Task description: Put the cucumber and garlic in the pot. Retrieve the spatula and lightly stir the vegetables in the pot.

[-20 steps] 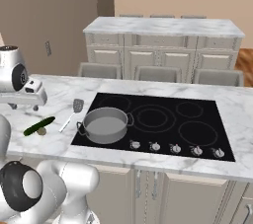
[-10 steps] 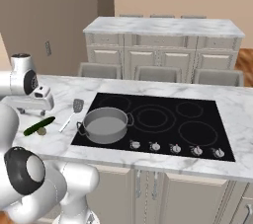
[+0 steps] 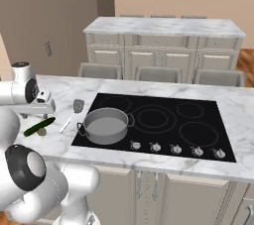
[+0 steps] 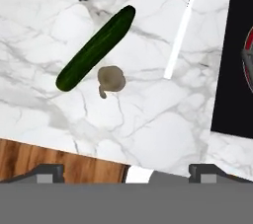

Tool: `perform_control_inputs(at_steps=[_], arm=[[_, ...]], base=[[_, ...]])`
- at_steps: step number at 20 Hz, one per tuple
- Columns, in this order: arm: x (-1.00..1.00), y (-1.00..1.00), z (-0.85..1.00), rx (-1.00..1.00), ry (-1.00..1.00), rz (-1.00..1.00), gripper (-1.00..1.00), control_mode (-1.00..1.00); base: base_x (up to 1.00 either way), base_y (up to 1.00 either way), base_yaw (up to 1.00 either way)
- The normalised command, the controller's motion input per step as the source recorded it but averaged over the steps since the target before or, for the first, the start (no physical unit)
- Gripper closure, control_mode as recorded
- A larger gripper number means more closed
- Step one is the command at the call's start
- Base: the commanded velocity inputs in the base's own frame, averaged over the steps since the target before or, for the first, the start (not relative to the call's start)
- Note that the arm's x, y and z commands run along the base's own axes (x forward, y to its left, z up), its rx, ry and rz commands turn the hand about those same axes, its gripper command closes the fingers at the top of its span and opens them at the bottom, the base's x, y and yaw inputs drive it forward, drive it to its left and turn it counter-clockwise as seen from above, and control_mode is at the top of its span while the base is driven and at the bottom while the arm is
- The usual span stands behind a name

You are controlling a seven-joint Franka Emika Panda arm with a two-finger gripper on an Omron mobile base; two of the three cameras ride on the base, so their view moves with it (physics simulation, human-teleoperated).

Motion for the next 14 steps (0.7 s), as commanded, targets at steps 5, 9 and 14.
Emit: perform_control_inputs(at_steps=[5, 9, 14], arm=[[0.04, 0.17, -0.21, 0.0, -0.08, 0.16, -1.0, -1.0], [0.55, 0.11, -0.31, 0.0, 0.0, 0.16, -1.0, -1.0], [0.41, 0.17, -0.31, 0.0, 0.02, 0.12, -1.0, -1.0]], base=[[0.0, 0.0, 0.0], [0.0, 0.0, 0.0], [0.0, 0.0, 0.0]])
